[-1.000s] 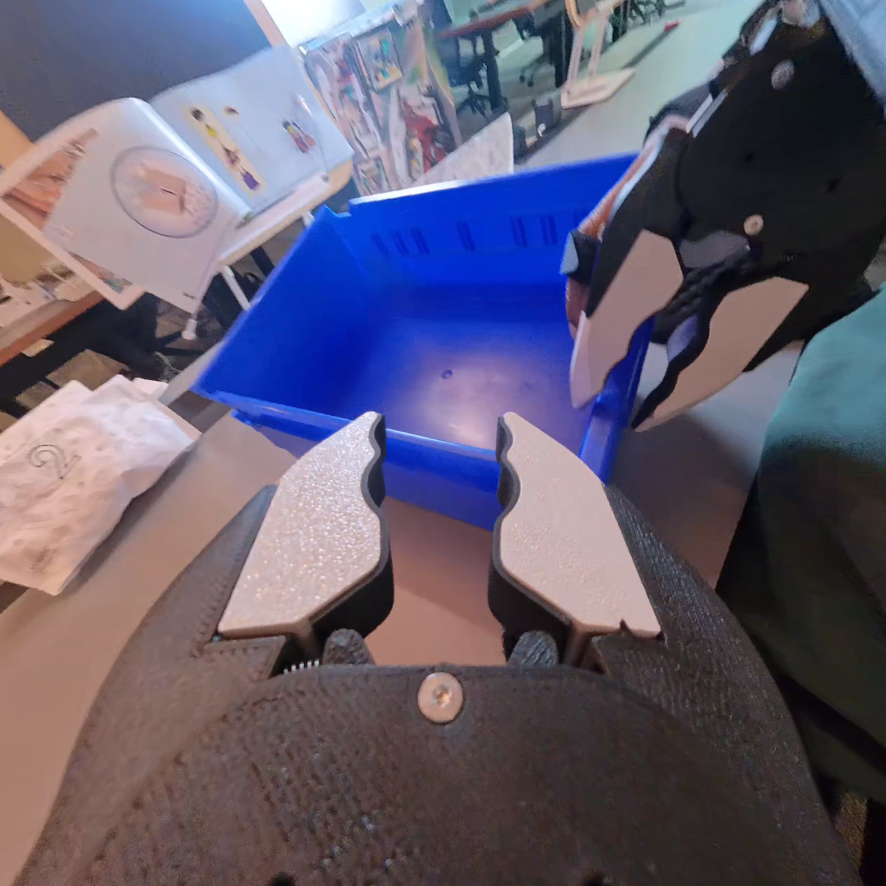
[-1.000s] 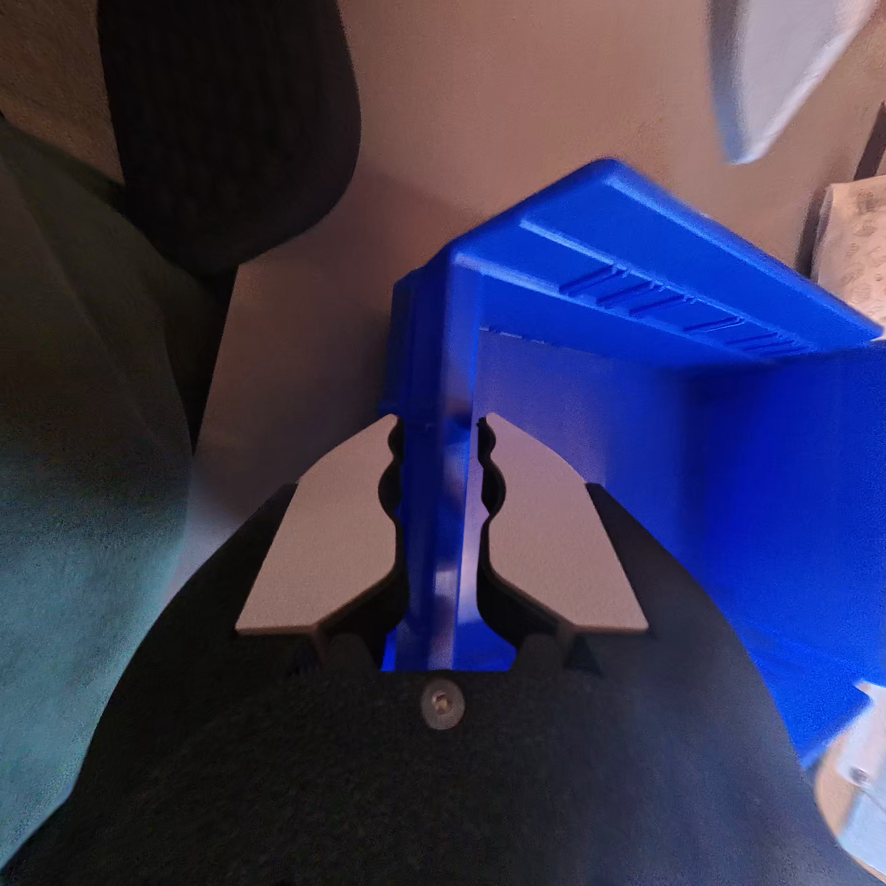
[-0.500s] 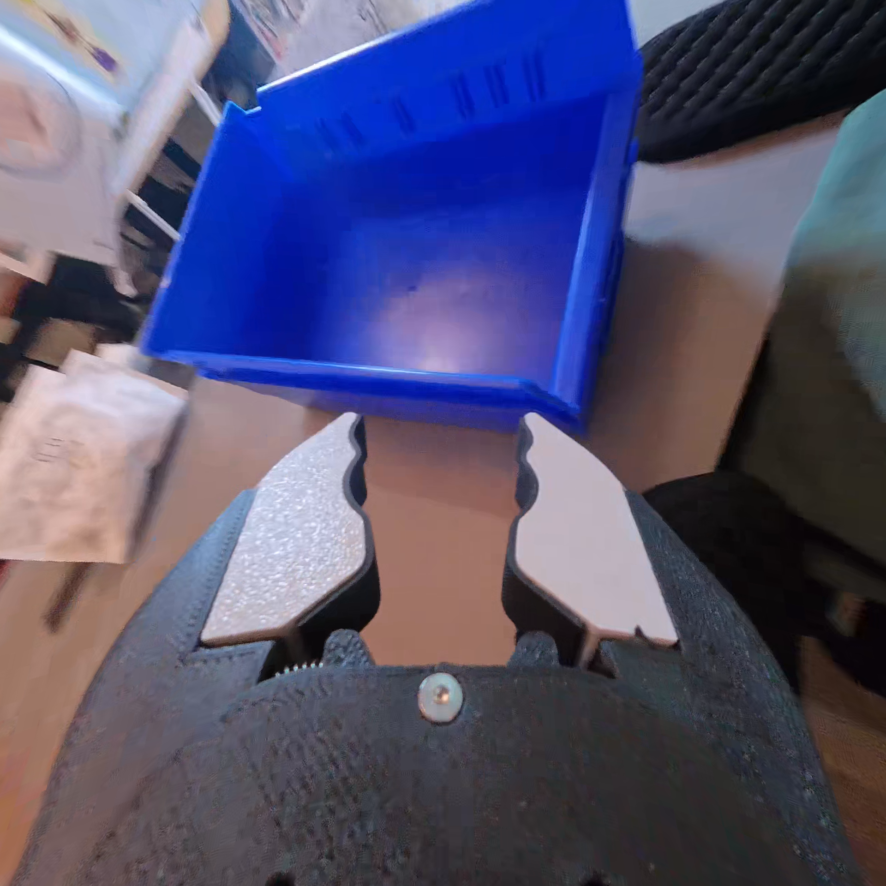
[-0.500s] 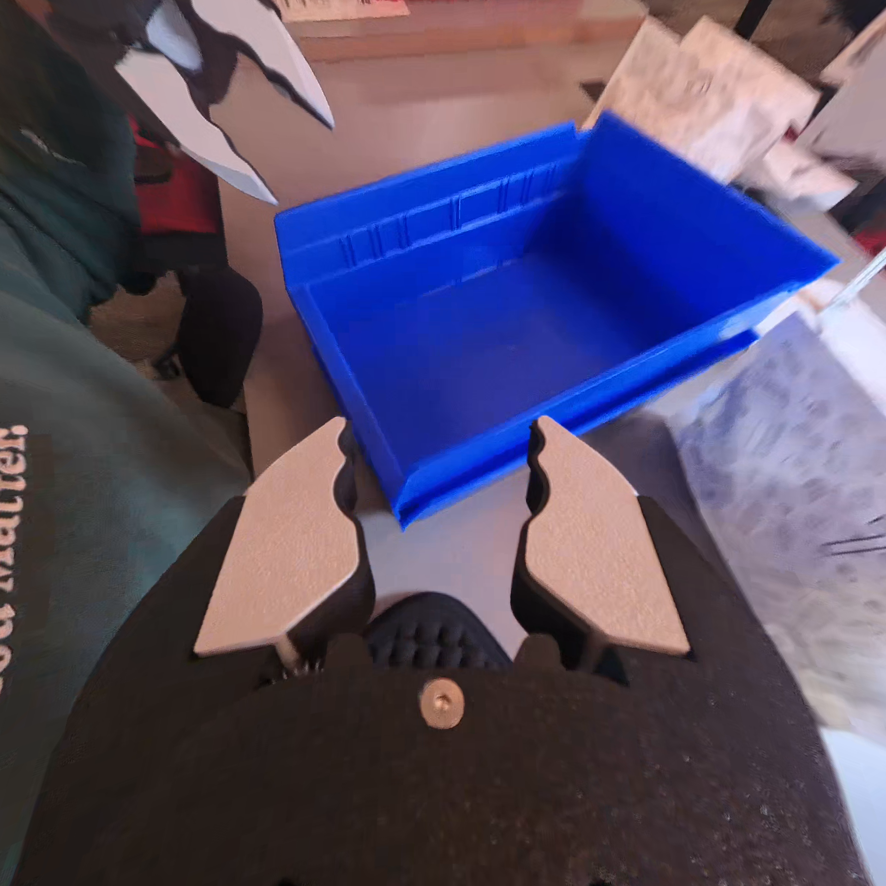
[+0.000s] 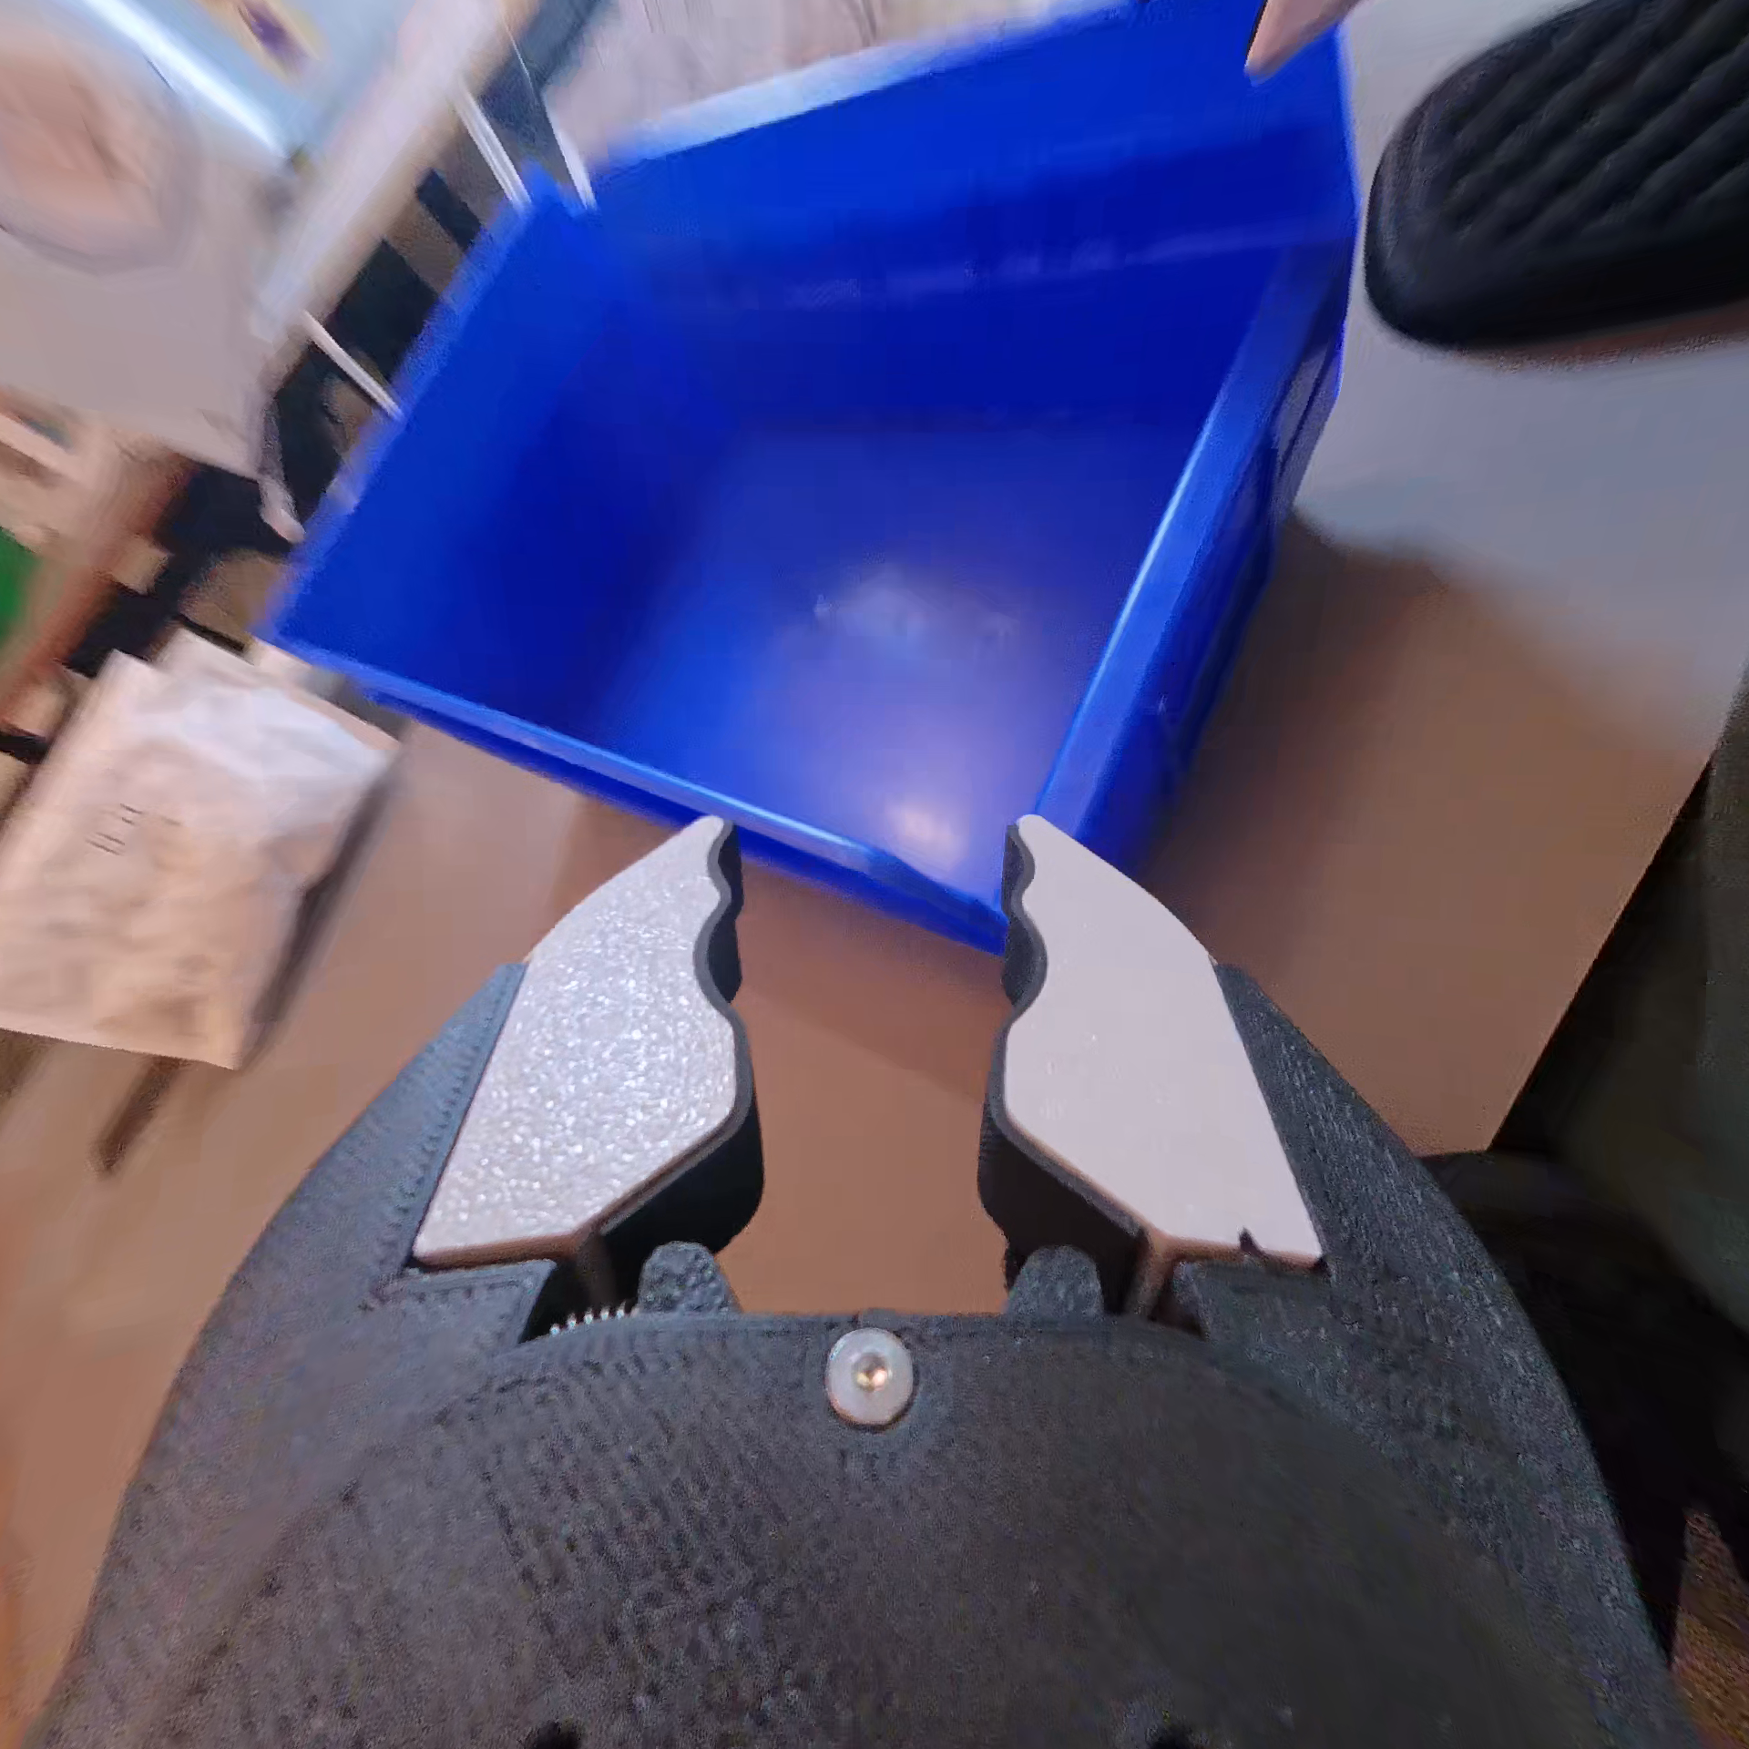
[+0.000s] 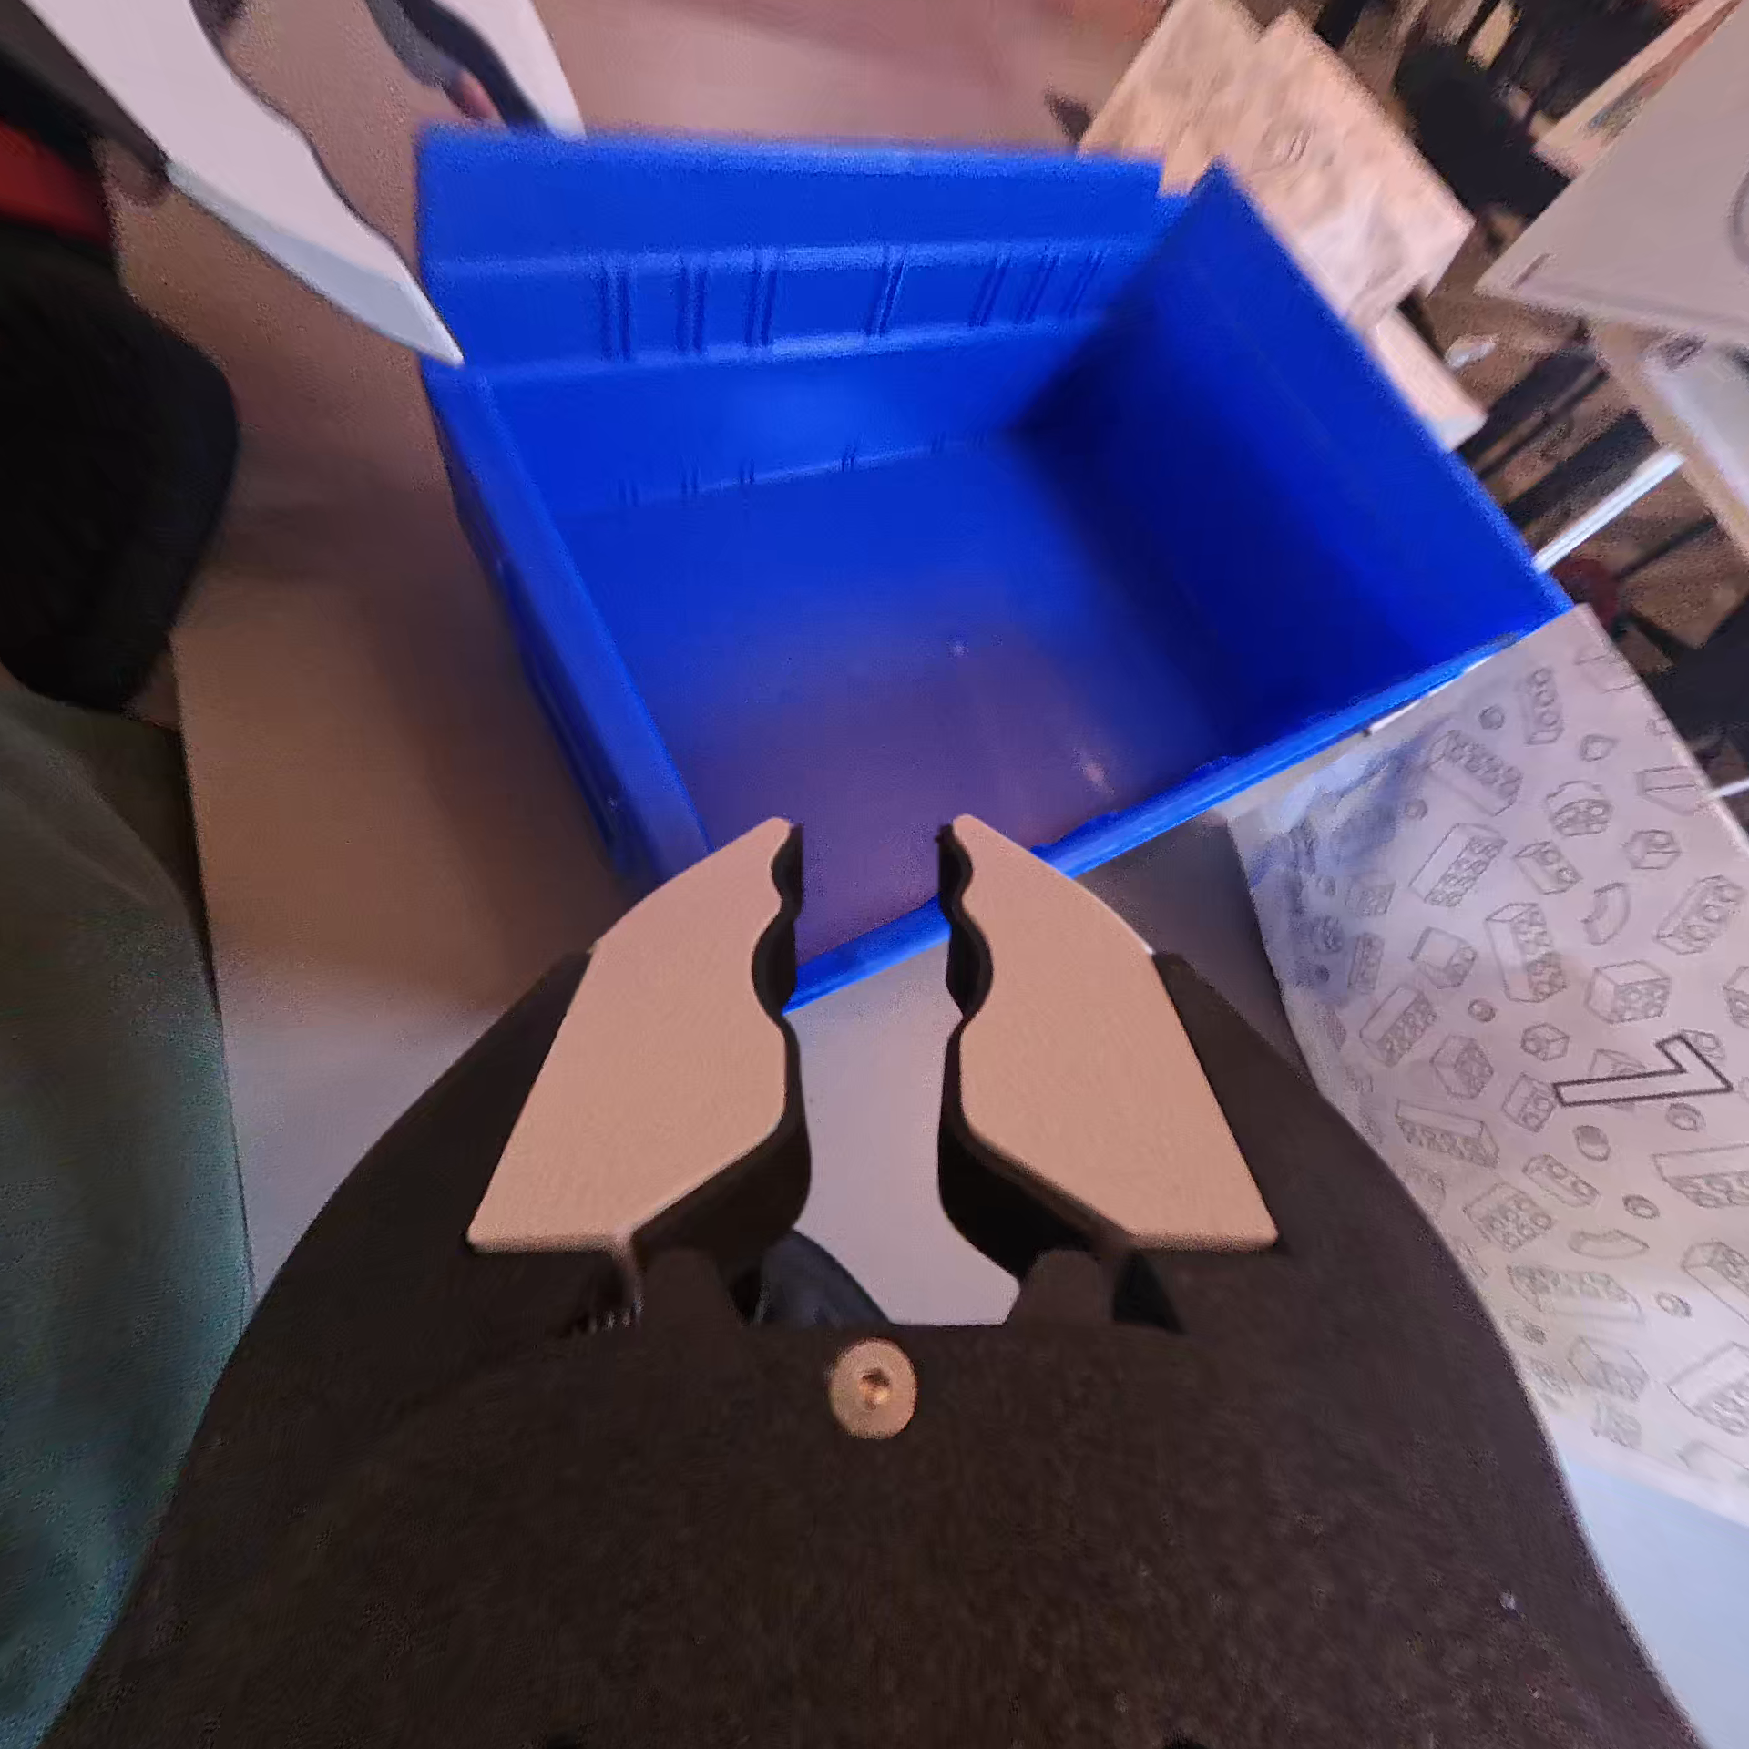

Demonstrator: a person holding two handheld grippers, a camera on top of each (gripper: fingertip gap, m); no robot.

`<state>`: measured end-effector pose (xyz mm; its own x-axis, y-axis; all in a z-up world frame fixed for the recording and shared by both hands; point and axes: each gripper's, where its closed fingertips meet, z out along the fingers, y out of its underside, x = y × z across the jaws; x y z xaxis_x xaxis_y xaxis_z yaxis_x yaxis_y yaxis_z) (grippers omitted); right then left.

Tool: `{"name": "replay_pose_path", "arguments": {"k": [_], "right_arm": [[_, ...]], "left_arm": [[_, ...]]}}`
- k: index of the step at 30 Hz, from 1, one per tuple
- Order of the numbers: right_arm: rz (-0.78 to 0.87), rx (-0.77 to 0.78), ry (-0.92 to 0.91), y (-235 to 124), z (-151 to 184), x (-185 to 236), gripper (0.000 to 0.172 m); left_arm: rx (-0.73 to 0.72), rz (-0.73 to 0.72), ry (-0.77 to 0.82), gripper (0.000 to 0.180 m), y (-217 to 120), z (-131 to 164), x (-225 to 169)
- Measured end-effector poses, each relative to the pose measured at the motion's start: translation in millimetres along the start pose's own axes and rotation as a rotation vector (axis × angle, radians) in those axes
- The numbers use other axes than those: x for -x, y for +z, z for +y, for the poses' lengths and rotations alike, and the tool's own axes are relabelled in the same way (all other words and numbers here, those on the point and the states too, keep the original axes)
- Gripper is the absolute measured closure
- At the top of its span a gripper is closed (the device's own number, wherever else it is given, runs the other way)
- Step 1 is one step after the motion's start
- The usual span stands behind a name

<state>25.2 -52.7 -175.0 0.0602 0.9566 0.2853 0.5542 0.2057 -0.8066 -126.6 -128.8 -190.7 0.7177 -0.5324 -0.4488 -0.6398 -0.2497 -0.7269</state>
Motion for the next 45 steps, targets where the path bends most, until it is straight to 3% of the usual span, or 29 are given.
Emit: {"name": "replay_pose_path", "arguments": {"k": [3,6,9,12,15,21,30,36,40,42,43,45], "right_arm": [[-0.009,-0.165,0.086,-31,-13,-18,0.131],[0.043,-0.195,0.169,-53,4,-42,0.123],[0.109,-0.165,0.226,-68,34,-58,0.120],[0.169,-0.158,0.260,-82,60,-66,0.119],[0.198,-0.160,0.313,-94,83,-74,0.119],[0.220,-0.147,0.389,-107,117,-86,0.124],[0.193,-0.124,0.371,-95,116,-76,0.127],[0.169,-0.079,0.327,-83,115,-71,0.128],[0.173,-0.069,0.313,-80,118,-72,0.128],[0.173,-0.071,0.329,-80,121,-73,0.128],[0.172,-0.074,0.339,-80,122,-74,0.128],[0.172,-0.084,0.355,-80,122,-75,0.129]], "left_arm": [[-0.181,-0.031,0.131,0.139,-28,-58,-9],[-0.071,0.077,0.347,0.129,-11,-80,-44],[0.158,0.259,0.492,0.114,39,-69,-78],[0.463,0.384,0.570,0.102,86,-34,-89],[0.712,0.469,0.632,0.119,106,7,-86],[0.730,0.339,0.513,0.141,91,30,-60],[0.781,0.252,0.230,0.142,14,99,-37],[0.835,0.115,-0.018,0.141,-7,155,29],[0.765,0.041,-0.089,0.141,-4,187,86],[0.735,-0.083,-0.086,0.135,-4,202,121],[0.729,-0.166,-0.066,0.132,-6,205,137],[0.600,-0.259,-0.036,0.130,-9,183,151]]}}
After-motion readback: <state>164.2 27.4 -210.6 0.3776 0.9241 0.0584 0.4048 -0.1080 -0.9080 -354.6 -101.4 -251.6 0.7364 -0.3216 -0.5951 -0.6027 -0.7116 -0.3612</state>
